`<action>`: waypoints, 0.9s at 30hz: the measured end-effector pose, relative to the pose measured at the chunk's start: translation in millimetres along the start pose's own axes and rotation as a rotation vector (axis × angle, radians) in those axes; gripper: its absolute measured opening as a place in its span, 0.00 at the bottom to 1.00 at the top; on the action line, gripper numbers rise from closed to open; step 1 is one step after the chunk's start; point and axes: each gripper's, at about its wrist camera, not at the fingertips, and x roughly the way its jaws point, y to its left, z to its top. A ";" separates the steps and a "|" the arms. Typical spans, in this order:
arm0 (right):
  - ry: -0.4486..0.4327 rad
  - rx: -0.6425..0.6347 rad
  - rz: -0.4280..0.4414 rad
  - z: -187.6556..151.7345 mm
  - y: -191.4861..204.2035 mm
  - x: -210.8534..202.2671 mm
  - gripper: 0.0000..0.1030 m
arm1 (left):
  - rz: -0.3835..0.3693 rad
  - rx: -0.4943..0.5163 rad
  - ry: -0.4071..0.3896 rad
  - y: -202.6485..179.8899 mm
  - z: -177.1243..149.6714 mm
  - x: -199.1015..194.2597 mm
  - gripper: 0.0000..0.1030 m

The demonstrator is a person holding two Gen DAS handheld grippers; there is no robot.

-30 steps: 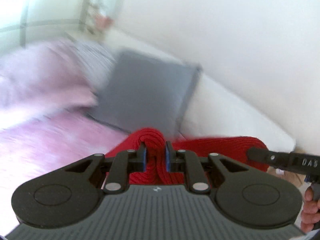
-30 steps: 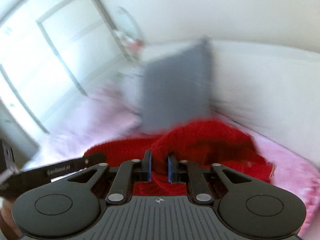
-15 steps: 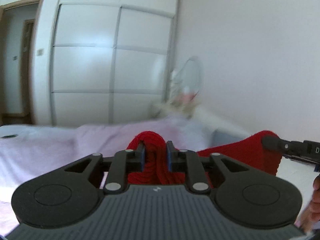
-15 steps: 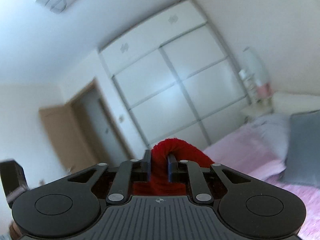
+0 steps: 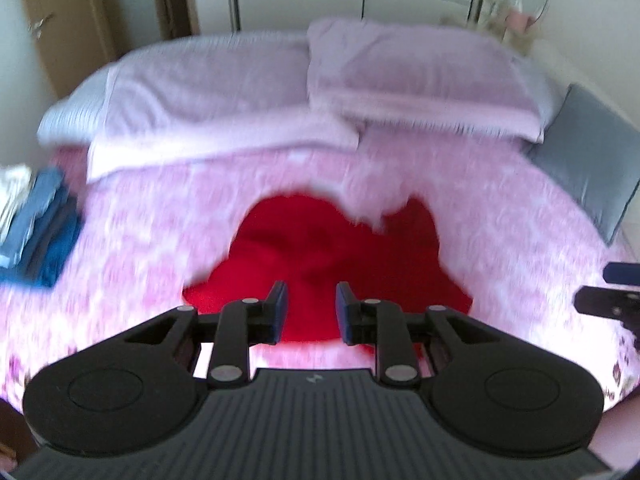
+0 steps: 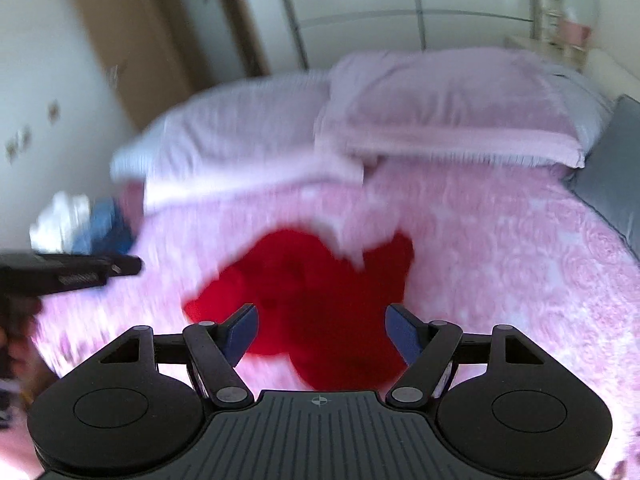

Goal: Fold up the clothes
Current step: 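Lower the red sweater onto the bed and open both grippers, then move both grippers toward the red sweater lying on the bed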

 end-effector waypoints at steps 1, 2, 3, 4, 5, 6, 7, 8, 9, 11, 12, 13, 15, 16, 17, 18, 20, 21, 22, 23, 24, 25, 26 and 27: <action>0.024 -0.010 -0.002 -15.2 5.5 0.8 0.71 | 0.005 -0.005 0.012 6.2 -13.6 -3.0 0.21; 0.046 -0.010 0.004 -30.3 5.6 2.6 0.71 | 0.008 -0.009 0.021 6.4 -23.7 -4.8 0.21; 0.069 -0.010 0.010 -45.4 5.7 4.4 0.71 | 0.012 -0.013 0.031 6.7 -33.8 -6.6 0.21; 0.088 -0.012 0.015 -56.1 5.9 5.7 0.71 | 0.014 -0.016 0.039 5.4 -42.7 -9.2 0.21; 0.099 -0.016 0.017 -60.9 6.4 4.0 0.71 | 0.014 -0.016 0.044 0.4 -48.9 -12.9 0.21; 0.106 -0.022 0.017 -65.6 7.1 -0.4 0.71 | 0.016 -0.016 0.044 -6.4 -54.3 -16.4 0.22; 0.111 -0.028 0.017 -69.5 7.4 -4.9 0.71 | 0.019 -0.013 0.038 -13.8 -59.2 -22.3 0.23; 0.114 -0.035 0.017 -72.6 7.4 -9.5 0.71 | 0.024 -0.008 0.028 -21.3 -63.5 -29.6 0.27; 0.117 -0.042 0.016 -75.7 7.2 -14.1 0.71 | 0.029 -0.002 0.019 -28.3 -67.6 -36.9 0.30; 0.122 -0.060 0.019 -84.2 6.0 -23.7 0.71 | 0.051 0.003 0.010 -41.9 -78.4 -47.3 0.33; 0.126 -0.067 0.020 -88.5 4.4 -28.0 0.71 | 0.062 0.002 0.008 -48.1 -83.4 -51.1 0.33; 0.129 -0.073 0.020 -93.5 2.8 -33.1 0.71 | 0.069 -0.001 0.007 -54.0 -88.2 -54.8 0.33; 0.133 -0.080 0.021 -105.2 -0.1 -44.8 0.71 | 0.077 -0.011 0.004 -63.8 -98.9 -64.4 0.33; 0.134 -0.082 0.022 -111.0 -1.7 -50.1 0.71 | 0.081 -0.015 0.001 -69.1 -104.9 -69.7 0.33; 0.135 -0.085 0.023 -117.5 -3.5 -55.0 0.71 | 0.088 -0.019 -0.004 -73.9 -111.1 -74.8 0.33; 0.136 -0.088 0.023 -123.5 -4.9 -59.4 0.71 | 0.095 -0.023 -0.008 -78.7 -117.2 -80.0 0.33; 0.140 -0.090 0.025 -135.5 -6.9 -67.7 0.71 | 0.110 -0.028 -0.014 -88.0 -129.8 -89.7 0.35; 0.142 -0.091 0.026 -142.2 -8.0 -71.6 0.71 | 0.116 -0.030 -0.014 -92.7 -136.2 -95.0 0.35; 0.143 -0.091 0.027 -148.8 -9.2 -75.6 0.71 | 0.120 -0.032 -0.014 -96.5 -141.7 -100.2 0.35; 0.146 -0.091 0.029 -155.0 -9.9 -79.5 0.71 | 0.122 -0.033 -0.015 -99.3 -146.9 -105.1 0.36; 0.150 -0.089 0.029 -160.7 -10.0 -83.5 0.71 | 0.125 -0.033 -0.016 -102.2 -152.1 -110.1 0.37; 0.151 -0.087 0.031 -166.2 -10.1 -87.1 0.71 | 0.128 -0.032 -0.017 -104.7 -156.8 -114.4 0.38; 0.150 -0.085 0.034 -171.3 -10.3 -90.5 0.71 | 0.131 -0.029 -0.018 -106.4 -160.8 -117.7 0.38; 0.149 -0.084 0.036 -175.8 -10.0 -93.7 0.71 | 0.136 -0.029 -0.019 -107.9 -165.3 -121.5 0.38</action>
